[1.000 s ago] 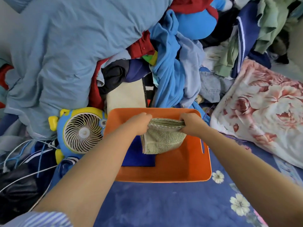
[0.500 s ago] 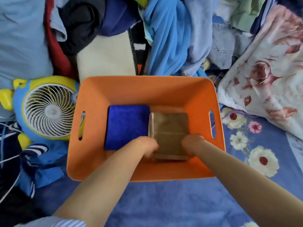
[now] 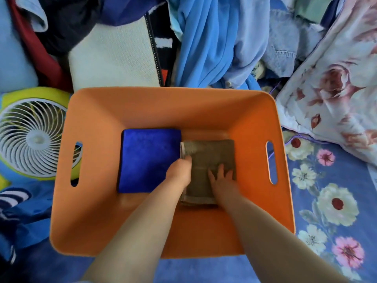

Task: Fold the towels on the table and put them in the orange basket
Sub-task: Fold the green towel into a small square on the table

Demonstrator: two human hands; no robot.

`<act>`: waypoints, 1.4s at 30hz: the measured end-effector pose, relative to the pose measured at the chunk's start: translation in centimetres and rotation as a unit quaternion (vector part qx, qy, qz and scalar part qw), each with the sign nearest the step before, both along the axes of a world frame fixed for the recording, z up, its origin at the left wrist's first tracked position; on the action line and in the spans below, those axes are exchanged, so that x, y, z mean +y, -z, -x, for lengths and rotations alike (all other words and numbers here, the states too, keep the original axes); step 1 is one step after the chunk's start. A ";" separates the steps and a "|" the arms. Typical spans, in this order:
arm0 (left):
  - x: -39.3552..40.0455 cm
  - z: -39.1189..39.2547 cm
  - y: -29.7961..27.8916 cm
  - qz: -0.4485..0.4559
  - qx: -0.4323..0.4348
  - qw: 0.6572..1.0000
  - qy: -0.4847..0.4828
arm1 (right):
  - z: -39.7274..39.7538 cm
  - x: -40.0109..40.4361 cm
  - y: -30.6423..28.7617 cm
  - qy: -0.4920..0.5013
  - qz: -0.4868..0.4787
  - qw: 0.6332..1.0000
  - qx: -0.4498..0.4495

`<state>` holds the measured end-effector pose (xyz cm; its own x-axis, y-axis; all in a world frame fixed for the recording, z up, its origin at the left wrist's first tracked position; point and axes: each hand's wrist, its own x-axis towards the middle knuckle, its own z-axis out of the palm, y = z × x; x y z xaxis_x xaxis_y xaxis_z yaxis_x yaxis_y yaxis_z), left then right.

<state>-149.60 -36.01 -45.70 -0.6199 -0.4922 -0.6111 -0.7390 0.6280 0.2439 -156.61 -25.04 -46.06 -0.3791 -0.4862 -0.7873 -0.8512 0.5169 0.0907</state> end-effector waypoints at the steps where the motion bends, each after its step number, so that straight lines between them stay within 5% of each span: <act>1: 0.0 0.0 0.2 0.003 0.005 1.000 -0.001 | -0.2 0.0 0.6 0.004 -0.005 1.000 0.009; 15: -2.1 1.9 1.3 0.044 0.085 0.993 -0.074 | 2.4 -2.8 3.3 0.081 0.056 0.995 0.024; 18: -1.5 1.8 1.4 0.112 0.080 0.990 -0.021 | 2.4 -2.9 3.0 0.077 0.022 0.997 0.012; 25: -2.3 1.8 -0.1 0.072 -0.074 0.994 0.025 | 3.5 -3.2 -0.6 0.043 -0.040 0.996 -0.067; 32: -1.8 1.2 -8.2 0.136 -0.060 0.987 0.054 | 3.1 -1.7 -8.1 0.005 0.112 0.993 -0.046; 42: 3.2 -3.5 -27.6 0.253 0.029 0.966 0.051 | 1.0 2.6 -26.3 -0.028 0.277 0.961 0.001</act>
<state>-146.12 -32.82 -18.15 -0.7064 -0.6538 -0.2713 -0.6620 0.7459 -0.0739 -157.63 -22.48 -19.71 -0.3409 -0.8499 -0.4018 -0.8797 0.4391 -0.1825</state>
